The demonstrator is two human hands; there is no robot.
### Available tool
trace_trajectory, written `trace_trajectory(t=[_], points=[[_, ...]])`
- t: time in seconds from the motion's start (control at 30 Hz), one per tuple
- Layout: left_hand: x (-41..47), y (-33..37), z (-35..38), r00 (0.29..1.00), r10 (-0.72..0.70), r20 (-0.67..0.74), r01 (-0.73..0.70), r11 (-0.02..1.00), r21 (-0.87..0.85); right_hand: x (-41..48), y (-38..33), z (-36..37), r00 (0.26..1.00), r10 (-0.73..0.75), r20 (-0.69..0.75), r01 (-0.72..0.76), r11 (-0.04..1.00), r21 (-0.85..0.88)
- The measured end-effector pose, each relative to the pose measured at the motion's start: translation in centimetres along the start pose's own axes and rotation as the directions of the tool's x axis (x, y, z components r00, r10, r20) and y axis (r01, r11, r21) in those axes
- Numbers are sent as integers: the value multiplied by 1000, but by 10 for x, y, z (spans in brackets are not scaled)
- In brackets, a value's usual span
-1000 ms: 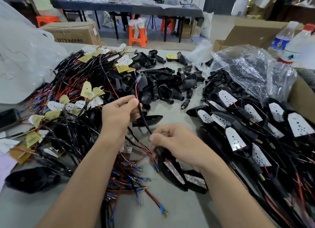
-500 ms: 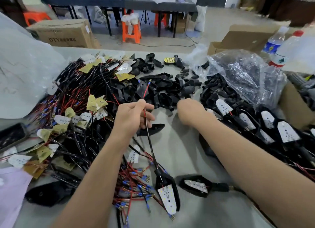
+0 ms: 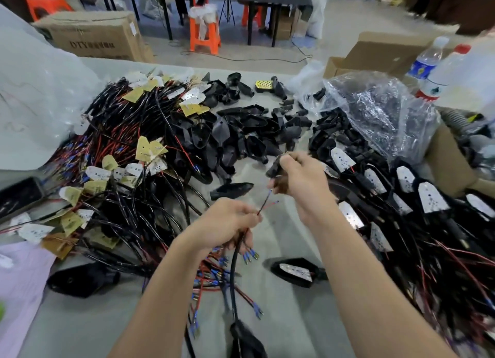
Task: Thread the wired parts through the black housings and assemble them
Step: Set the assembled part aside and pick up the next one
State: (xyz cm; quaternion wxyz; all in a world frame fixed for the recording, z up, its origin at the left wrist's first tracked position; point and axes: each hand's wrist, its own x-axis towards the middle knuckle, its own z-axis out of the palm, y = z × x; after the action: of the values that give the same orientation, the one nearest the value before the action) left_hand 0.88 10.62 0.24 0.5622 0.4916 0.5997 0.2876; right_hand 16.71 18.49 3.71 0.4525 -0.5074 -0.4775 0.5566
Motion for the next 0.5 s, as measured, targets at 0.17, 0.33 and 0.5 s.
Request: trace_trajectory(t=[0.17,0.33,0.5], points=[[-2,-13,28,947,117,-299,-51,974,219,-33,24,-12,989,144,36,-147,980,132],[-1,-20,38,879,214,-426,-106,959,263,-43,29,-26,986,164,28,-166,972,164],[-6,-22,46,842,194,-503,-175,981,85,-48,33,-25,988,135,72,-136,990,22]])
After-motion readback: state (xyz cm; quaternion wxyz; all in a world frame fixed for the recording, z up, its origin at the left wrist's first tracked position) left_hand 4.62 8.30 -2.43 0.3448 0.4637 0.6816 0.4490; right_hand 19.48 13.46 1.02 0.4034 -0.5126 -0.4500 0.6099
